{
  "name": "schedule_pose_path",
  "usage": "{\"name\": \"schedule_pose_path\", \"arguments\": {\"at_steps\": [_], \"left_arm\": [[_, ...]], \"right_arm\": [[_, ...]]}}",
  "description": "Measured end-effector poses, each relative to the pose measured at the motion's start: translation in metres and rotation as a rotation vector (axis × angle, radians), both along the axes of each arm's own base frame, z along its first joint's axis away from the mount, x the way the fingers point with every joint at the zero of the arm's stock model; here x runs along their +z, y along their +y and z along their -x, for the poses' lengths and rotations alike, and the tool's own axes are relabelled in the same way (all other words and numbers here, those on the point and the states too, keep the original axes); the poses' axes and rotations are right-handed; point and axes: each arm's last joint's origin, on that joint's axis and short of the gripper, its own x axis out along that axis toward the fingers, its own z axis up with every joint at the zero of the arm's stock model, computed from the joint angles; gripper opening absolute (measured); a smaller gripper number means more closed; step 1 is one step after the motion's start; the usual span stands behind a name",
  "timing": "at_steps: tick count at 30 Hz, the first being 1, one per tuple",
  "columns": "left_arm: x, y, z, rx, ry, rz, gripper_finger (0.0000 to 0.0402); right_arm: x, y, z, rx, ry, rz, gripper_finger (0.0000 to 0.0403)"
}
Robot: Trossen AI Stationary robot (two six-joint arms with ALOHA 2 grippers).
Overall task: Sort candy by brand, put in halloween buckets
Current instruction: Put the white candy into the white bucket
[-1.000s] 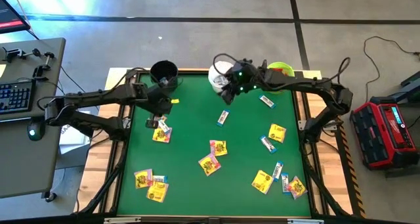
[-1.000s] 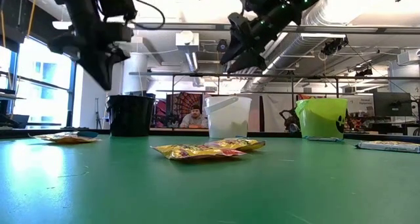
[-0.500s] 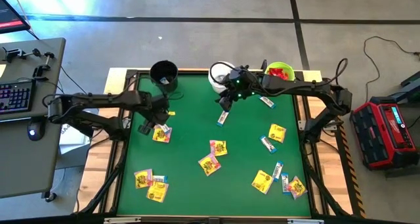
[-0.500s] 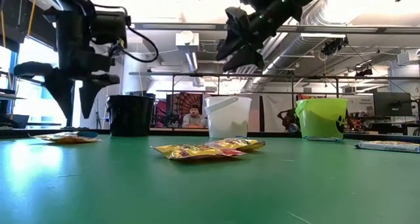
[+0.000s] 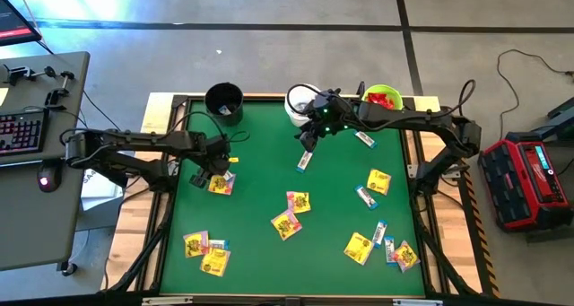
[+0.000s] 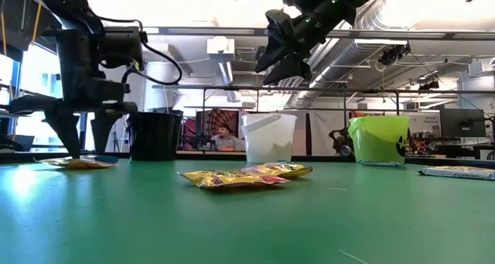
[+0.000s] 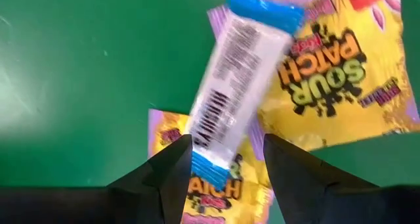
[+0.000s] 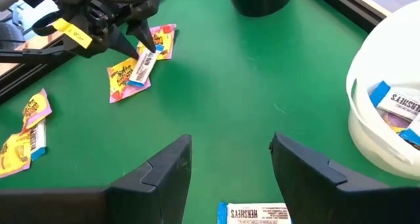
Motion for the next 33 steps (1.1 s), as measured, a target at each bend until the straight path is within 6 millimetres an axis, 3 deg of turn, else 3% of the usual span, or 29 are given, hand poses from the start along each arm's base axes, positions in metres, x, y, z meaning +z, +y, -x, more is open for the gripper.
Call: {"name": "schedule_pose_path", "arguments": {"at_steps": [18, 33], "left_arm": [[-0.018, 0.001, -0.002, -0.030, -0.080, -0.033, 0.0176], [-0.010, 0.002, -0.007, -0.021, -0.078, -0.039, 0.0067]], "right_arm": [[0.000, 0.000, 0.000, 0.003, 0.002, 0.002, 0.0195], [0.000, 0.000, 0.000, 0.003, 0.002, 0.002, 0.0195]]}}
